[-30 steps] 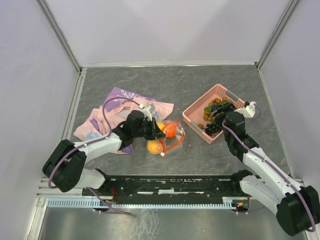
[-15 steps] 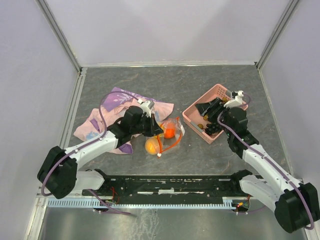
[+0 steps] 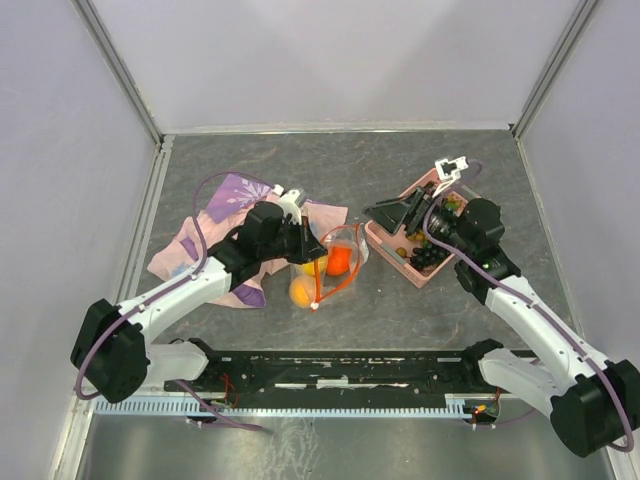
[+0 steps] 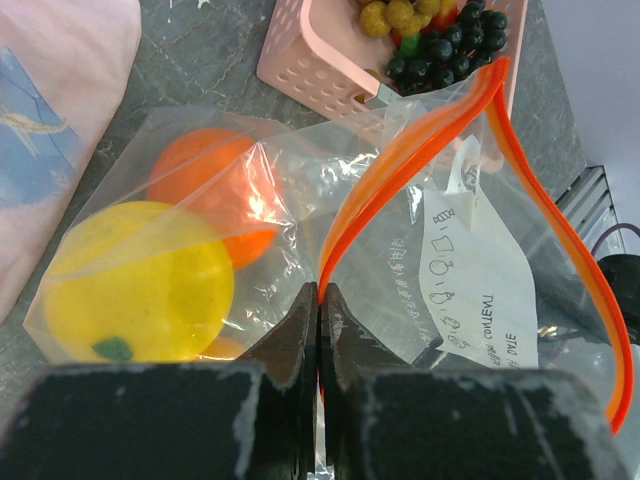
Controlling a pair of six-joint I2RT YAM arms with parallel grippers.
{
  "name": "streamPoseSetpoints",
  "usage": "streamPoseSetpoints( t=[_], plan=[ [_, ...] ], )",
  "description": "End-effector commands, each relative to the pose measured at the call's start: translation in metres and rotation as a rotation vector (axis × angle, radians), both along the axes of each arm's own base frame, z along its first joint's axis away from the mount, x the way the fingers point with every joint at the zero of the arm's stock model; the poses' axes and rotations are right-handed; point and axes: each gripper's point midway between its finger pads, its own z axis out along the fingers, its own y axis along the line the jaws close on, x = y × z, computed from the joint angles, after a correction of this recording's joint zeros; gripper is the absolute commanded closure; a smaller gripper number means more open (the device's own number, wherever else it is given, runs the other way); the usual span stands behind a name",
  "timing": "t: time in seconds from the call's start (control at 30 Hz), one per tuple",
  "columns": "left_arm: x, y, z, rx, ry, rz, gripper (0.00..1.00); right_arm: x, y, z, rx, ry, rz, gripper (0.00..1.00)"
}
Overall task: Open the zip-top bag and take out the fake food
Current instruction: Pick up the fake fruit from the zipper food storage bag.
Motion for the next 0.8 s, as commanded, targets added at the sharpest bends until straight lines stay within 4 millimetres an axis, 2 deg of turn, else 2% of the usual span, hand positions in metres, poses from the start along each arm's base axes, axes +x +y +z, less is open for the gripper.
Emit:
streamPoseSetpoints(
  t=[0.0,0.1,0.27,0.33,0.4,0.53,0.77],
  plan=[
    [0.01,-0.004,0.03,-0.018,-0.09,-0.014,0.97,-0.028,0.024,0.033,-0.04,-0.156,0.156,0.24],
    [0.011,-0.004,0.031,-0.021,-0.09,-0.015,0.97,-0.04,0.041,0.029,-0.087,-0.173,0.216,0.25],
    [0.011,-0.005,0.035,-0.027,-0.094,-0.018,0.97,-0.052,0.068,0.013,-0.199,-0.167,0.289,0.26],
    [0.011,-0.005,0.035,-0.028,-0.095,-0.018,0.97,-0.054,0.075,0.007,-0.228,-0.156,0.305,0.28],
    [0.01,-0.005,0.035,-0.03,-0.093,-0.018,0.97,-0.054,0.081,0.002,-0.251,-0.14,0.311,0.34],
    [0.009,-0.005,0.035,-0.035,-0.093,-0.018,0.97,-0.056,0.087,-0.012,-0.316,-0.109,0.313,0.45],
    [0.007,-0.003,0.04,-0.044,-0.105,-0.013,0.97,-0.05,0.082,-0.061,-0.497,0.001,0.251,0.55]
  ],
)
